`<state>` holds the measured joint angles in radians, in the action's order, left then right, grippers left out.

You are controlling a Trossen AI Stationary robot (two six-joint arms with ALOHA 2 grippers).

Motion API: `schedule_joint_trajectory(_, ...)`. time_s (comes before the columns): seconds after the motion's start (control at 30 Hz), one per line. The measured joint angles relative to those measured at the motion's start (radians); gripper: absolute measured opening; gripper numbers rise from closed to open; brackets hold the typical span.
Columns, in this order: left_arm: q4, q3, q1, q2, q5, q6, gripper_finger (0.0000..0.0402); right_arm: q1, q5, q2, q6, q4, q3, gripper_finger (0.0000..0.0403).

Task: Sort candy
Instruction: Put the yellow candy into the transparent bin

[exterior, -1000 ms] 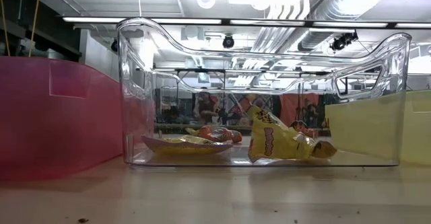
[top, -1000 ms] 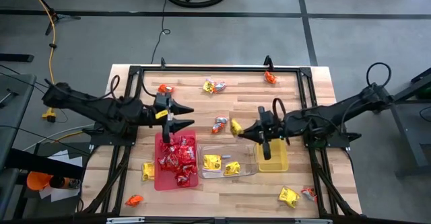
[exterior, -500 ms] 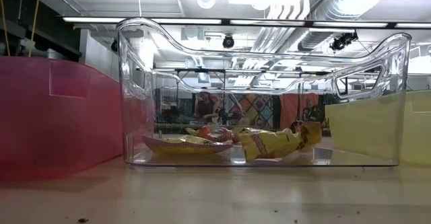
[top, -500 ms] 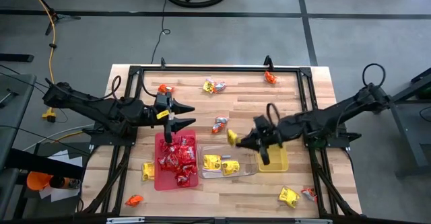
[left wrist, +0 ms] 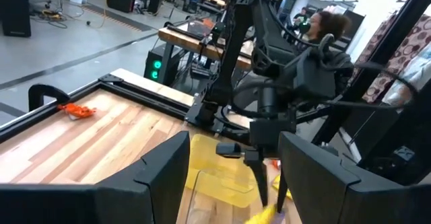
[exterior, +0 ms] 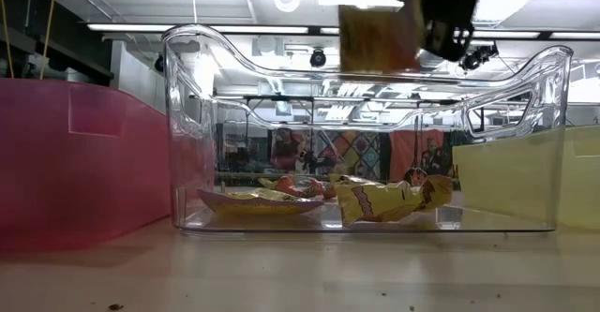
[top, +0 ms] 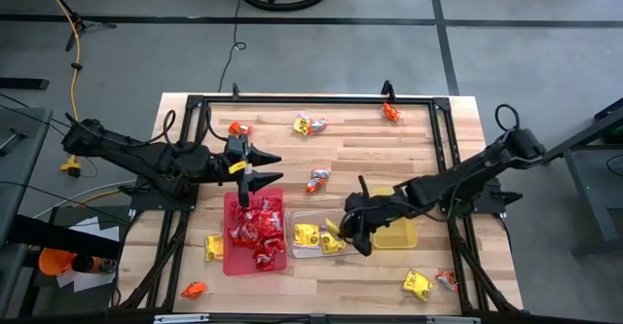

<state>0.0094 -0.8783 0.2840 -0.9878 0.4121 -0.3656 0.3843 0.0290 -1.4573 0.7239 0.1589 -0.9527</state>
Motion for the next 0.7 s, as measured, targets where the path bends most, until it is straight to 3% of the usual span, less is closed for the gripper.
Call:
schedule_joint_trajectory(0.13,-0.009,0.000,0.000,0.000,0.000,0.000,0.0216,0.000,-0.034,-0.005,-0.054,0.038,0.000,0.0138)
schedule_joint_trajectory(0.3,-0.013,0.000,0.000,0.000,0.000,0.000,0.0216,-0.003,-0.022,0.006,-0.150,0.105,-0.063,0.0178)
schedule_joint_trajectory(0.43,-0.015,0.000,0.000,0.000,0.000,0.000,0.0216,-0.011,0.071,0.007,-0.287,0.207,-0.185,0.0191)
schedule_joint_trajectory(0.7,-0.025,0.000,0.000,0.000,0.000,0.031,0.0216,-0.052,0.247,0.008,-0.552,0.215,-0.411,0.0193)
